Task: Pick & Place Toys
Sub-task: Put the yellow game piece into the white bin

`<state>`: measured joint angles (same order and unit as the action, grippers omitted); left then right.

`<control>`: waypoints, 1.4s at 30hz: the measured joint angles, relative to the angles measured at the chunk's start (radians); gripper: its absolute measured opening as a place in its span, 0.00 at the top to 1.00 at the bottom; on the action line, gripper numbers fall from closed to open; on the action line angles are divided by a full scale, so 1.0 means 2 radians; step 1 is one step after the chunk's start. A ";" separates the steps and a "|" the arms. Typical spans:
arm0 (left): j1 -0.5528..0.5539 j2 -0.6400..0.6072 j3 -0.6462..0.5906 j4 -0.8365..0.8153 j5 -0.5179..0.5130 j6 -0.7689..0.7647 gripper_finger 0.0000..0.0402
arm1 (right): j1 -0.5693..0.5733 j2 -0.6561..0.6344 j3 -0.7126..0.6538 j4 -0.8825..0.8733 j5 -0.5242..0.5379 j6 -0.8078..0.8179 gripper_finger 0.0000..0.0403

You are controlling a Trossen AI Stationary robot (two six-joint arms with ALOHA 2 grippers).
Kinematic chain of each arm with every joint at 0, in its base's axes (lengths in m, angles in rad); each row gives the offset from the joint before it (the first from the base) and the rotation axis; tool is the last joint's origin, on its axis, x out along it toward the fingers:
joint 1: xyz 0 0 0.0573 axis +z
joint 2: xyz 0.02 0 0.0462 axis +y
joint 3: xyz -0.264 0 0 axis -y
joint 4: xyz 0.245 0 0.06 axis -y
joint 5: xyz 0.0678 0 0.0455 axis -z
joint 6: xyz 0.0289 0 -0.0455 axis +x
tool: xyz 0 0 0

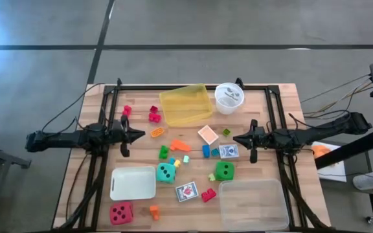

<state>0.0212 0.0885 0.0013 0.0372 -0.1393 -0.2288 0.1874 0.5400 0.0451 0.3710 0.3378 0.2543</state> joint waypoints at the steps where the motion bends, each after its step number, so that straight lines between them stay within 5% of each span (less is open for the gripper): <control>1: 0.000 0.000 0.000 0.000 0.000 -0.002 0.96 | 0.000 0.000 0.000 0.000 0.000 0.000 0.95; 24: 0.000 0.000 0.001 0.041 -0.033 -0.111 0.96 | 0.000 0.000 0.000 0.000 0.001 0.000 0.95; 33: 0.001 0.036 0.052 0.034 -0.052 -0.107 0.96 | 0.000 0.000 0.000 0.000 0.001 -0.001 0.95; 42: 0.001 0.157 0.134 -0.025 -0.052 -0.085 0.73 | 0.000 0.000 0.000 0.001 0.001 -0.001 0.95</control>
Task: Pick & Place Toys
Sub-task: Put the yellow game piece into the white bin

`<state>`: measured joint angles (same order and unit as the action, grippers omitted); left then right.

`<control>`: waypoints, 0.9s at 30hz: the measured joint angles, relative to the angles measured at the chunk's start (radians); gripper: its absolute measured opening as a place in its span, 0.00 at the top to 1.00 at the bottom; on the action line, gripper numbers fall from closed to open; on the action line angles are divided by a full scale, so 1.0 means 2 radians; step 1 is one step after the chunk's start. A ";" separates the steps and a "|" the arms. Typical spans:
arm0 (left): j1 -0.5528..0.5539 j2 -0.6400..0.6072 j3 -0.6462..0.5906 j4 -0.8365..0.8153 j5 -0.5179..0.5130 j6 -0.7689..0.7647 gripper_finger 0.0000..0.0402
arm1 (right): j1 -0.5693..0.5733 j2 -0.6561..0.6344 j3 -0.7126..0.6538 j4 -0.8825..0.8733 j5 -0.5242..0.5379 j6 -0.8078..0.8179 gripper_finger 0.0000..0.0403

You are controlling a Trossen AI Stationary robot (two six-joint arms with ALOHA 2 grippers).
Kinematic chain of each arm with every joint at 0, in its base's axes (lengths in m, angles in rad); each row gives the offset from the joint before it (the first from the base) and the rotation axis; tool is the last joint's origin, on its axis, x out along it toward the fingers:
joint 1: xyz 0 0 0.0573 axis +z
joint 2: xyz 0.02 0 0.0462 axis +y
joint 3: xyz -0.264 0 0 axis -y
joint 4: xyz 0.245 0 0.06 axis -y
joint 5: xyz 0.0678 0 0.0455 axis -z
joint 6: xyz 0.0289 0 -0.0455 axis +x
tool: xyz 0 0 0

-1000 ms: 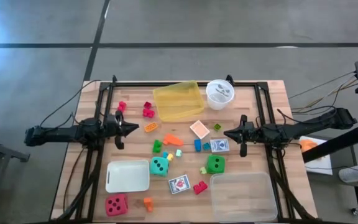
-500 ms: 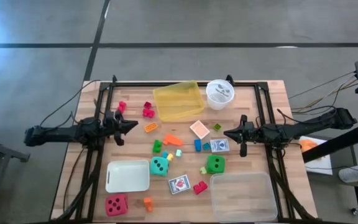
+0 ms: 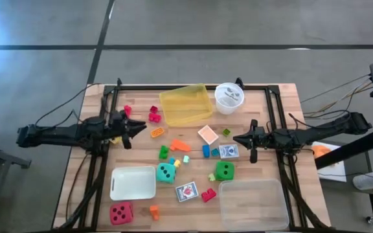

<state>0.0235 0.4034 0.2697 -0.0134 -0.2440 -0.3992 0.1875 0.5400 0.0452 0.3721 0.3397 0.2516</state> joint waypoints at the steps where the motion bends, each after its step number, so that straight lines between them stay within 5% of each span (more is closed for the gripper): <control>1: 0.000 0.018 0.010 -0.015 0.000 0.003 0.69 | 0.000 0.000 0.000 0.000 0.000 0.000 0.95; 11: 0.000 0.186 0.124 -0.177 0.004 -0.025 0.47 | 0.000 0.000 0.000 0.004 0.000 0.075 0.95; 17: 0.000 0.253 0.144 -0.211 0.004 -0.037 0.45 | 0.000 0.000 0.000 0.007 0.000 0.134 0.95; 27: 0.000 0.326 0.141 -0.219 0.010 -0.051 0.45 | -0.005 0.000 0.061 -0.017 0.000 0.067 0.95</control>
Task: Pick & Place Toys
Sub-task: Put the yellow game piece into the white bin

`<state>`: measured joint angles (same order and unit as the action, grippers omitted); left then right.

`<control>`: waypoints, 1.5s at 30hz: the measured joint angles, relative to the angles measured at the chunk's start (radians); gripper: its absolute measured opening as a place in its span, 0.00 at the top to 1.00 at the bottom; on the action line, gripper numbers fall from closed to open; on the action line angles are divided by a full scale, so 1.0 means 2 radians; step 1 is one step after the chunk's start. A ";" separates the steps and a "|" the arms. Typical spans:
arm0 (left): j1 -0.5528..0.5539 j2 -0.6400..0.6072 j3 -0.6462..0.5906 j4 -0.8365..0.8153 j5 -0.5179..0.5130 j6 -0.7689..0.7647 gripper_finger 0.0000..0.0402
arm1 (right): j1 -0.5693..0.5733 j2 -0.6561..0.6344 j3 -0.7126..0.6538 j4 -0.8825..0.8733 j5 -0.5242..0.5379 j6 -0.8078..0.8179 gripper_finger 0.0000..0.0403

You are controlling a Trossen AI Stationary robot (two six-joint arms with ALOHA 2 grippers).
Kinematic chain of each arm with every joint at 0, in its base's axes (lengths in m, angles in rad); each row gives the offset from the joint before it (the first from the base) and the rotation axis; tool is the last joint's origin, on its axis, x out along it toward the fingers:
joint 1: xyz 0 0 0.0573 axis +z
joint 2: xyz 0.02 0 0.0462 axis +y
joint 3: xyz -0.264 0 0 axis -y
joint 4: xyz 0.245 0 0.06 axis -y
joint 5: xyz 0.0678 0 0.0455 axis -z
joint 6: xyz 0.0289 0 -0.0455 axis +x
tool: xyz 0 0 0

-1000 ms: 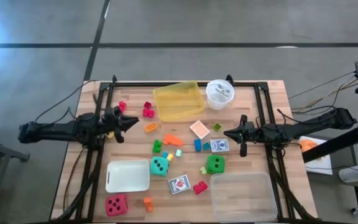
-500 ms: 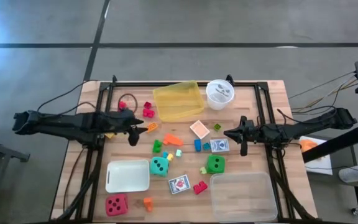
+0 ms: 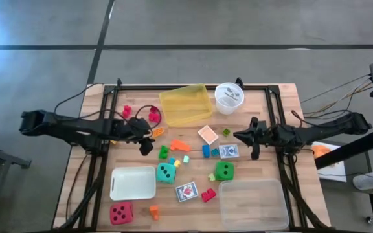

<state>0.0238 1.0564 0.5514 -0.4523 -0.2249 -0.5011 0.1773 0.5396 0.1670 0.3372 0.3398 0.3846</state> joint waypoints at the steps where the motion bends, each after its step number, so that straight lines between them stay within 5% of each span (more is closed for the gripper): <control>1: 0.000 0.004 0.000 0.001 0.000 0.004 0.45 | -0.002 0.000 0.015 -0.020 0.000 0.000 0.95; 9: 0.012 0.048 0.000 0.003 -0.013 0.031 0.45 | -0.007 0.030 0.113 -0.177 0.001 0.002 0.95; 27: 0.057 0.132 0.000 0.047 -0.014 0.078 0.45 | -0.022 0.144 0.200 -0.196 0.001 -0.051 0.95; 45: 0.066 0.216 0.002 0.109 -0.026 0.115 0.45 | -0.040 0.147 0.200 -0.191 0.000 -0.060 0.95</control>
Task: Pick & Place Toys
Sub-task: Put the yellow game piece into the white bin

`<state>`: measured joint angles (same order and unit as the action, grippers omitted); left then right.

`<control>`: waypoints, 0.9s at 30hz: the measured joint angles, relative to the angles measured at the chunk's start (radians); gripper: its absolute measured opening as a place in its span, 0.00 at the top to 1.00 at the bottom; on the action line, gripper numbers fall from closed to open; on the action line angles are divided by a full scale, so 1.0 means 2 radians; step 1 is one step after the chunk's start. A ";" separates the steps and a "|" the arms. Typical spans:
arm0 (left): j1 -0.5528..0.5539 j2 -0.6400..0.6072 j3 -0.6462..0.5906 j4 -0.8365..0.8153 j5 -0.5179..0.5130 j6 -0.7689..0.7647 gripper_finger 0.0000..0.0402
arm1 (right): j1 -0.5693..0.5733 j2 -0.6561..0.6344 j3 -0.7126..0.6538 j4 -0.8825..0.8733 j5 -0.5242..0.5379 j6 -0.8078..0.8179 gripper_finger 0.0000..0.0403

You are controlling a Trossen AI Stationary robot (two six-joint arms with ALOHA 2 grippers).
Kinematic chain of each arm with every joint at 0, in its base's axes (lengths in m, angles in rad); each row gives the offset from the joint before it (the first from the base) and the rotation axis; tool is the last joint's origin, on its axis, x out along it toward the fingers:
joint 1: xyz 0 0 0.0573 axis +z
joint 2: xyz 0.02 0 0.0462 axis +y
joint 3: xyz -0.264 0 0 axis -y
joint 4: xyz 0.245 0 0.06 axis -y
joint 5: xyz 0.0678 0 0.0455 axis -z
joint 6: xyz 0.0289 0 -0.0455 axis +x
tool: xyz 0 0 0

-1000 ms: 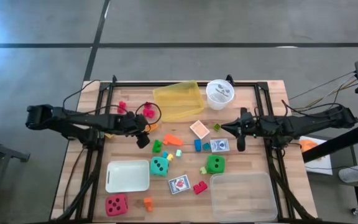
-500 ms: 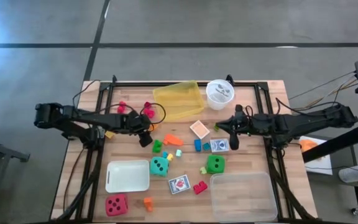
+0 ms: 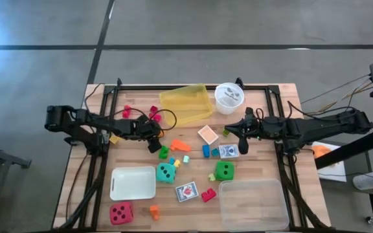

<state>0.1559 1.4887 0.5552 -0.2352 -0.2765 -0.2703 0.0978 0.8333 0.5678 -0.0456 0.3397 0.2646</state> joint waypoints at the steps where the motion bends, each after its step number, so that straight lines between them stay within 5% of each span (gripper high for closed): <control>1: 0.000 0.001 0.000 0.002 0.003 0.004 0.45 | 0.000 0.000 0.000 0.000 0.000 -0.002 0.95; 6: 0.001 -0.001 0.000 0.005 0.012 0.016 0.48 | 0.000 0.000 0.000 0.002 0.000 -0.007 0.95; 12: 0.001 -0.003 -0.001 0.005 0.015 0.019 0.70 | 0.000 0.000 0.000 0.004 0.000 -0.016 0.95; 27: 0.002 -0.023 -0.003 -0.009 0.024 0.006 0.71 | 0.000 0.000 0.000 0.004 0.000 -0.017 0.95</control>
<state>0.1596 1.4423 0.5488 -0.2530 -0.2289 -0.2580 0.0978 0.8330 0.5671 -0.0385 0.3401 0.2312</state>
